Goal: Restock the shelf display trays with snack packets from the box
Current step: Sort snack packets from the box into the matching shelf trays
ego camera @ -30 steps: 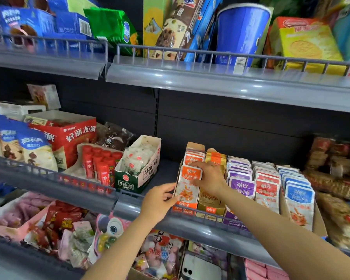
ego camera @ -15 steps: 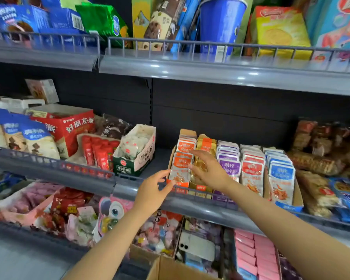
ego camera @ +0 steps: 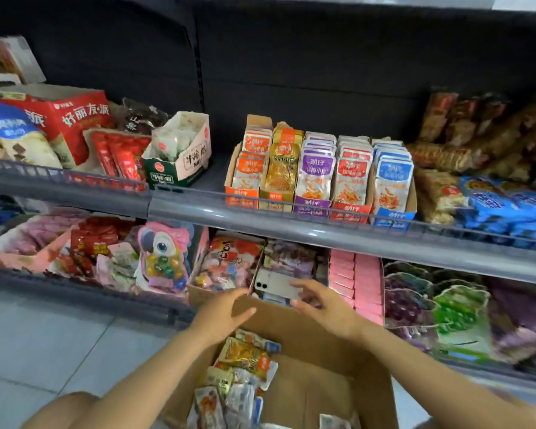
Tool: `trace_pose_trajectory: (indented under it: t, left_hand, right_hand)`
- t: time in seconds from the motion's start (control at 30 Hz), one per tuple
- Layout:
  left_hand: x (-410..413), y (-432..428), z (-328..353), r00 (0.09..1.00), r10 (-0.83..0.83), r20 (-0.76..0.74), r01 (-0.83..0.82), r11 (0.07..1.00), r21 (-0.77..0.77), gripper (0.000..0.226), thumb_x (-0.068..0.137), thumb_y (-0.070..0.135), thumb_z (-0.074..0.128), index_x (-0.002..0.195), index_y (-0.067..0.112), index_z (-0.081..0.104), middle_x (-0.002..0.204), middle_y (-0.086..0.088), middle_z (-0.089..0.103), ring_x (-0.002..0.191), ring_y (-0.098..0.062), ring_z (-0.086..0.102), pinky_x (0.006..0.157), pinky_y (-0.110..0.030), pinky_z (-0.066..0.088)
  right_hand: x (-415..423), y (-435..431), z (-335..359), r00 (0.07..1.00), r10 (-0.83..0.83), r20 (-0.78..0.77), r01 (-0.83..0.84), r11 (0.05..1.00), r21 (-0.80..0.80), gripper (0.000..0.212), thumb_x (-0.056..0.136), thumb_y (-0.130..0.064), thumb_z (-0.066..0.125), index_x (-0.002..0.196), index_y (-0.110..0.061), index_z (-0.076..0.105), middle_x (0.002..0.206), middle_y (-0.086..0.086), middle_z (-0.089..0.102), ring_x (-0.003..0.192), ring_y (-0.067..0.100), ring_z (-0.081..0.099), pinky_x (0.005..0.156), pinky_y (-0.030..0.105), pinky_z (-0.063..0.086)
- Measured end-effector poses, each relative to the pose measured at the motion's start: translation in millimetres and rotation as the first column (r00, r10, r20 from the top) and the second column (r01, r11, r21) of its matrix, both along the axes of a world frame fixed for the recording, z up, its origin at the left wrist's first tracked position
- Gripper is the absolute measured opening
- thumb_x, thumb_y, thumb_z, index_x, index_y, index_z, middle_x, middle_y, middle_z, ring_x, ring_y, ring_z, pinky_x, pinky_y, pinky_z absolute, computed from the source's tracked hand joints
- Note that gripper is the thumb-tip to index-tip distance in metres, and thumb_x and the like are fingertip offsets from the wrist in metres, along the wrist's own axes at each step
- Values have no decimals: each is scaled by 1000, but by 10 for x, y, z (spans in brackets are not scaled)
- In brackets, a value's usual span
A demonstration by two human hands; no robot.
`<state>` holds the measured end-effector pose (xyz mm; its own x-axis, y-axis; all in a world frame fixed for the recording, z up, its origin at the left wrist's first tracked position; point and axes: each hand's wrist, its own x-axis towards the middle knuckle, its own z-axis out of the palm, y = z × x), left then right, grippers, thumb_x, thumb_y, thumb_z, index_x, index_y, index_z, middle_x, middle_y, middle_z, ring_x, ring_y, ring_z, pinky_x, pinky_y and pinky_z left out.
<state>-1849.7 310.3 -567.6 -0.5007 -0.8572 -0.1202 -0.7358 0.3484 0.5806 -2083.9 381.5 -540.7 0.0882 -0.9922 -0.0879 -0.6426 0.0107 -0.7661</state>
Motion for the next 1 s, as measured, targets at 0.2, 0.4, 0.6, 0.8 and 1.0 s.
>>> trace_pose_trajectory:
  t: [0.2,0.4,0.6,0.8,1.0]
  left_hand:
    - [-72,178,-617,969,-57,240,0,972,233,62,96,46,44,148,19,25,141,-8,47,125,-21,48,101,-28,38]
    - [-128,130,-1003,936,-131,327,82,983,162,73,94,51,41,152,25,4,159,6,0,146,-20,7,119,-36,13]
    - [-273,-2,-1342,863,-260,434,228,966,125,77,93,59,35,151,22,1,159,6,3,146,-16,-2,118,-35,-1]
    - [-308,-39,-1553,841,-265,472,265,962,66,112,59,79,-14,148,21,20,140,0,32,134,-20,25,117,-35,11]
    - [-184,-4,-1772,807,-312,501,139,925,353,81,79,76,6,145,33,20,158,-3,-1,145,-32,-4,116,-49,14]
  right_hand:
    - [49,271,-992,985,-142,96,115,962,247,41,87,-36,62,121,-14,58,112,-9,58,106,6,57,90,8,43]
    - [212,295,-1658,864,-453,221,305,819,485,25,93,-14,56,114,0,57,100,7,58,83,10,54,63,4,43]
    - [368,211,-1912,604,-698,385,301,647,700,22,94,-24,54,106,-8,62,106,24,64,69,15,55,58,23,44]
    - [408,182,-2073,412,-782,468,195,577,793,15,95,-30,51,93,-18,60,141,33,32,129,50,36,112,54,24]
    - [524,69,-2349,353,-834,423,201,510,837,37,89,-44,57,117,-20,58,121,5,60,112,21,55,94,32,43]
